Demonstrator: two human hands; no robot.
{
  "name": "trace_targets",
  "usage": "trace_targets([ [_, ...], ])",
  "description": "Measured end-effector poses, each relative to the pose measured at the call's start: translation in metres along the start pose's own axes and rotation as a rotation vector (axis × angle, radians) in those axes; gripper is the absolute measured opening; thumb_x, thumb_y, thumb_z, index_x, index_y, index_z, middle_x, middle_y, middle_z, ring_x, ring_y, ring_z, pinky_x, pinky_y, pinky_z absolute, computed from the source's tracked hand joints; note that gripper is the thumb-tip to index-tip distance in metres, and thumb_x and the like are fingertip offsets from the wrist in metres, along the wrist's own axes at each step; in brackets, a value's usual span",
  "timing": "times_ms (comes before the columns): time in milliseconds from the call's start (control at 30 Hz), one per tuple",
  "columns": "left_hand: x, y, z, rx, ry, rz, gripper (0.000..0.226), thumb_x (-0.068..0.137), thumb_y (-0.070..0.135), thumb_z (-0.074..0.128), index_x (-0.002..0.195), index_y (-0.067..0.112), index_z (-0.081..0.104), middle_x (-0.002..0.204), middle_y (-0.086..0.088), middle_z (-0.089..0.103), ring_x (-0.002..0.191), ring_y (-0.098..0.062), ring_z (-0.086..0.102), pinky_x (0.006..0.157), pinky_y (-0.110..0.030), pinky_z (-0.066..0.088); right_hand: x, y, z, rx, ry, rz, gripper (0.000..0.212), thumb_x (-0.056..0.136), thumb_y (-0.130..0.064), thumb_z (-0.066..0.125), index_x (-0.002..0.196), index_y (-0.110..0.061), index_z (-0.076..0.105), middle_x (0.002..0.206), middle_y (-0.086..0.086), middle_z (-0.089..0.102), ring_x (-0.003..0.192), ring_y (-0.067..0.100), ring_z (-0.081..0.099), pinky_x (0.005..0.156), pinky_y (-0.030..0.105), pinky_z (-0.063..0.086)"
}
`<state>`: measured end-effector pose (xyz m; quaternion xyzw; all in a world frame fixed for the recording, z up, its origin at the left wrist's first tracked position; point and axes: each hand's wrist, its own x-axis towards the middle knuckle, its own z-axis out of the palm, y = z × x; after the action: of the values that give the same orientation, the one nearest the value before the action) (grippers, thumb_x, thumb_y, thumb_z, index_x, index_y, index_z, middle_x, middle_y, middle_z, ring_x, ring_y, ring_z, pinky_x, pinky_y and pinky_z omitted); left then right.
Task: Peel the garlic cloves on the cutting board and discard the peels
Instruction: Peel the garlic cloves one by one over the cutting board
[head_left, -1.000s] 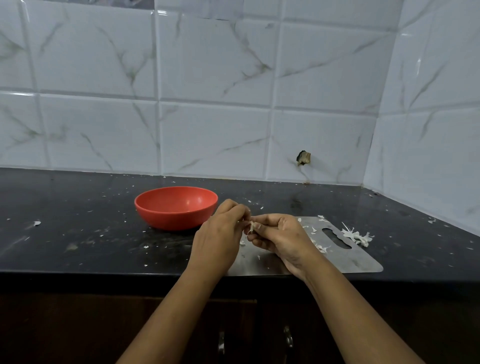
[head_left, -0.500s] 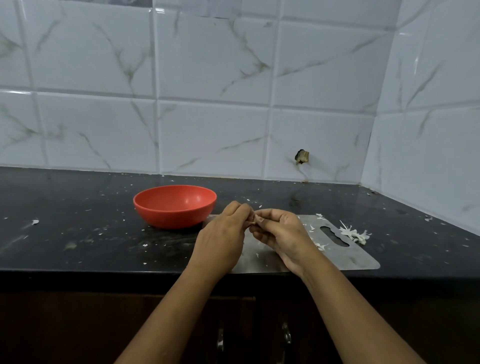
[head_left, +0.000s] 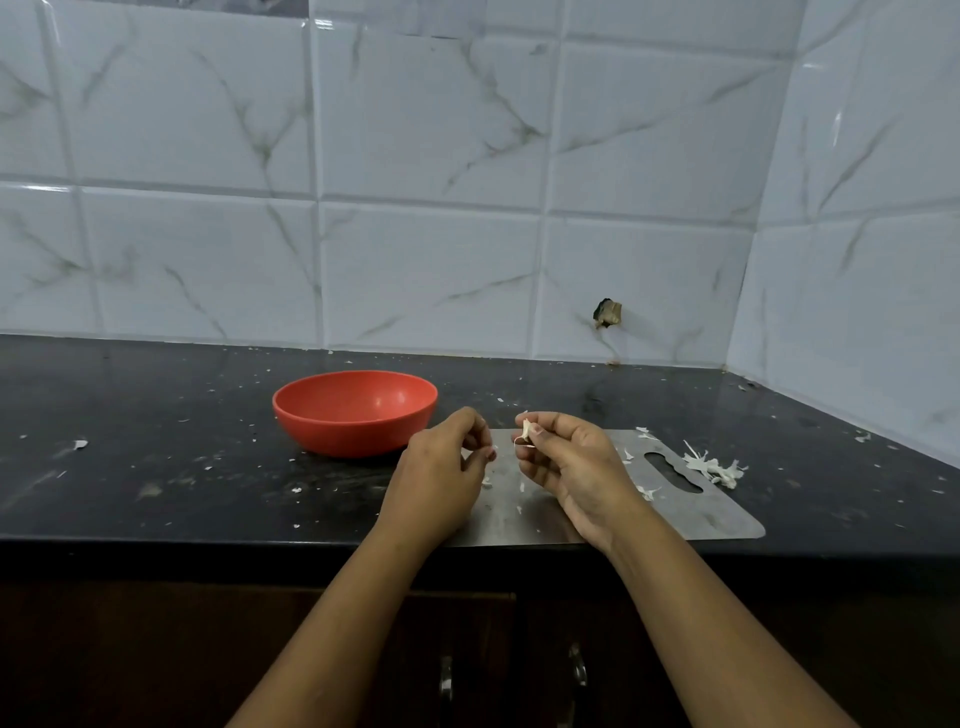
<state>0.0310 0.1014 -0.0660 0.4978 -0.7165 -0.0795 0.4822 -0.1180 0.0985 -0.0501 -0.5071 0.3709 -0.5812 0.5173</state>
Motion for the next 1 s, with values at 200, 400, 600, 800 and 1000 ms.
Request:
trace_targets([
  [200, 0.0030, -0.0025, 0.0005, -0.106, 0.038, -0.025, 0.014, 0.089, 0.004, 0.062, 0.088, 0.017, 0.065, 0.082, 0.015, 0.068, 0.074, 0.007, 0.061, 0.072, -0.026, 0.056, 0.0012, 0.0033, -0.0010, -0.077, -0.057, -0.022, 0.014, 0.095, -0.004, 0.057, 0.096, -0.009, 0.070, 0.078, 0.002, 0.069, 0.067, 0.006, 0.062, 0.066, 0.018, 0.054],
  [400, 0.0001, 0.0026, -0.0019, -0.130, 0.100, 0.016, 0.013, 0.085, 0.020, 0.071, 0.084, 0.031, 0.064, 0.082, 0.018, 0.066, 0.052, -0.003, 0.051, 0.060, -0.019, 0.047, 0.0005, 0.0041, -0.0015, -0.130, -0.115, -0.033, 0.012, 0.088, -0.005, 0.065, 0.098, -0.006, 0.072, 0.073, 0.002, 0.068, 0.065, 0.005, 0.061, 0.063, 0.017, 0.052],
  [600, 0.0014, 0.0026, -0.0042, -0.164, 0.128, 0.042, 0.016, 0.082, 0.017, 0.073, 0.080, 0.032, 0.067, 0.078, 0.017, 0.067, 0.054, -0.003, 0.046, 0.058, -0.021, 0.043, 0.0000, 0.0025, -0.0014, -0.129, -0.143, -0.022, 0.009, 0.089, -0.007, 0.064, 0.091, -0.007, 0.073, 0.073, 0.002, 0.069, 0.063, 0.006, 0.060, 0.060, 0.018, 0.051],
  [800, 0.0014, 0.0023, -0.0041, -0.042, 0.114, 0.109, 0.007, 0.084, 0.019, 0.070, 0.084, 0.025, 0.066, 0.085, 0.014, 0.064, 0.067, 0.007, 0.050, 0.063, -0.020, 0.041, 0.0006, 0.0024, -0.0021, -0.135, -0.152, -0.007, 0.012, 0.091, -0.009, 0.061, 0.090, -0.007, 0.073, 0.072, 0.002, 0.068, 0.061, 0.006, 0.059, 0.059, 0.018, 0.050],
  [1000, 0.0013, 0.0009, -0.0024, 0.097, 0.061, 0.196, 0.003, 0.091, 0.021, 0.061, 0.090, 0.022, 0.058, 0.091, 0.013, 0.053, 0.069, 0.001, 0.048, 0.066, -0.035, 0.049, 0.0019, 0.0037, -0.0016, -0.141, -0.164, 0.002, 0.013, 0.093, -0.007, 0.059, 0.088, -0.007, 0.072, 0.068, 0.000, 0.066, 0.059, 0.005, 0.057, 0.057, 0.017, 0.049],
])
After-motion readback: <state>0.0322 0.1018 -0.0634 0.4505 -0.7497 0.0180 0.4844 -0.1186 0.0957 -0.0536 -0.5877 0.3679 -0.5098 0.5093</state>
